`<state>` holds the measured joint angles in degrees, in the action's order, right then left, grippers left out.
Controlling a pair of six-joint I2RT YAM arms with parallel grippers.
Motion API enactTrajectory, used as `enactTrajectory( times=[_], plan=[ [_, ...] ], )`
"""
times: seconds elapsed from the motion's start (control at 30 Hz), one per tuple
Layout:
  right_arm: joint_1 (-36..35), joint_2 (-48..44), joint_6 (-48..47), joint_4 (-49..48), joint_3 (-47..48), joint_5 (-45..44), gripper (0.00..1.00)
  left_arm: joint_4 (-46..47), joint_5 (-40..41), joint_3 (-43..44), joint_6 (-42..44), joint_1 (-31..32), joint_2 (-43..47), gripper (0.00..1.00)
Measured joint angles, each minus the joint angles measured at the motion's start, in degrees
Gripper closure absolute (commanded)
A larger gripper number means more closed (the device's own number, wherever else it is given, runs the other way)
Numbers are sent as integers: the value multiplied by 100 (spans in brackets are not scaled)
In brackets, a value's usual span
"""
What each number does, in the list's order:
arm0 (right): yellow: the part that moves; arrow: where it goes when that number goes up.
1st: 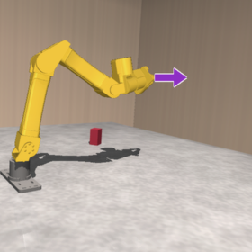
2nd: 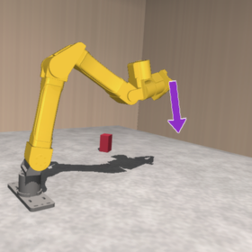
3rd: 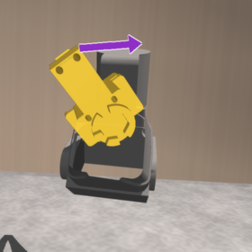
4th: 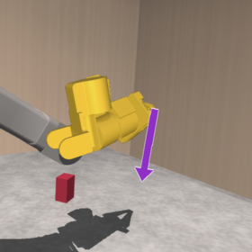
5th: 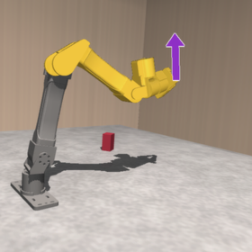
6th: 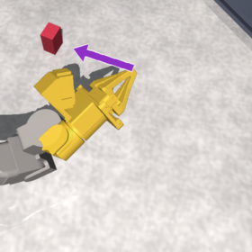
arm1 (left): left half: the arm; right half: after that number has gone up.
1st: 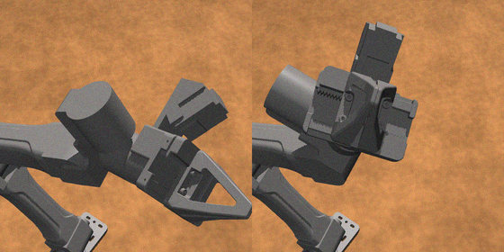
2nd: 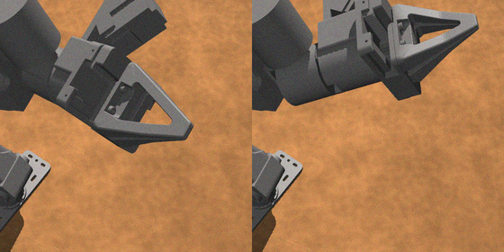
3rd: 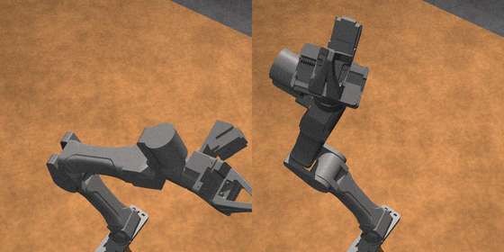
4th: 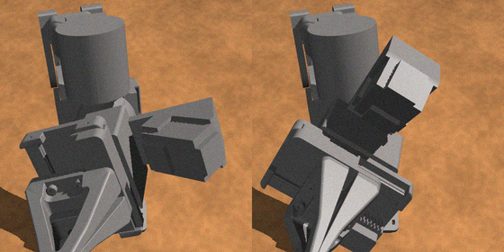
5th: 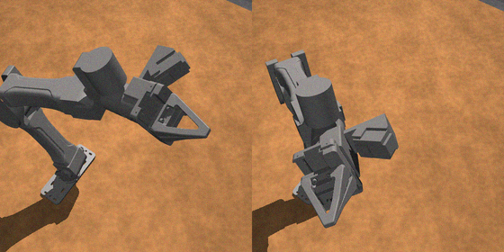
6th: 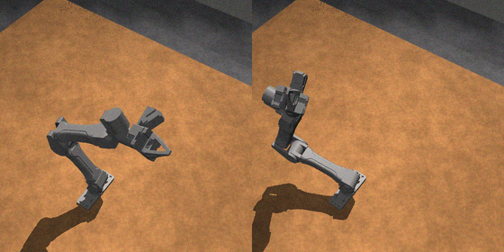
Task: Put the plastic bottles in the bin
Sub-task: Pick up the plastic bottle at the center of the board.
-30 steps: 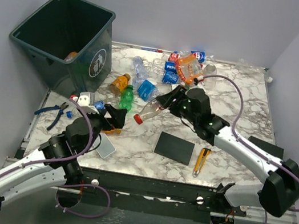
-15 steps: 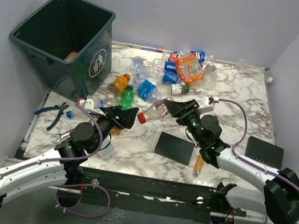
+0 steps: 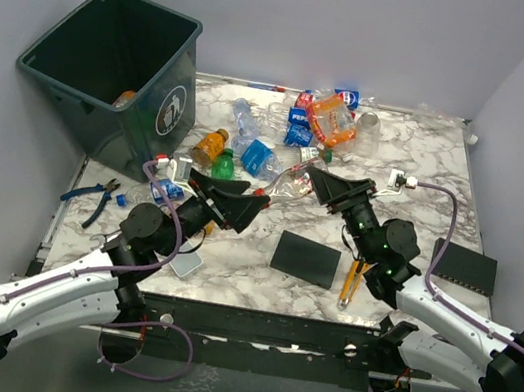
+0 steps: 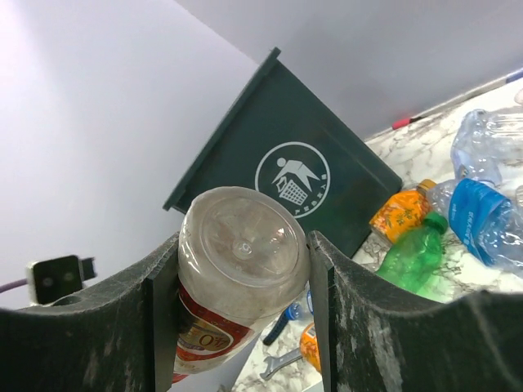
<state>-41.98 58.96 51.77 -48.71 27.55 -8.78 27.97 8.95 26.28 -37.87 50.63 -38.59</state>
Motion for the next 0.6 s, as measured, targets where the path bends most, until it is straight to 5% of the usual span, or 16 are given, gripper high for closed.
enactTrajectory(
  times=[0.27, 0.43, 0.53, 0.6],
  plan=[
    [0, 39, -129, -295, 2, 487, 75, 525, -752, -125, -708, -4, -476, 6],
    [0, 39, -131, -501, 2, 813, 75, 769, -1119, -122, -931, -4, -651, 51],
    [0, 39, -155, -575, 2, 984, 72, 863, -1213, -122, -1058, -4, -693, 66],
    [7, 39, -247, -599, 9, 1040, 58, 861, -1217, -129, -1062, -7, -684, 82]
  ],
)
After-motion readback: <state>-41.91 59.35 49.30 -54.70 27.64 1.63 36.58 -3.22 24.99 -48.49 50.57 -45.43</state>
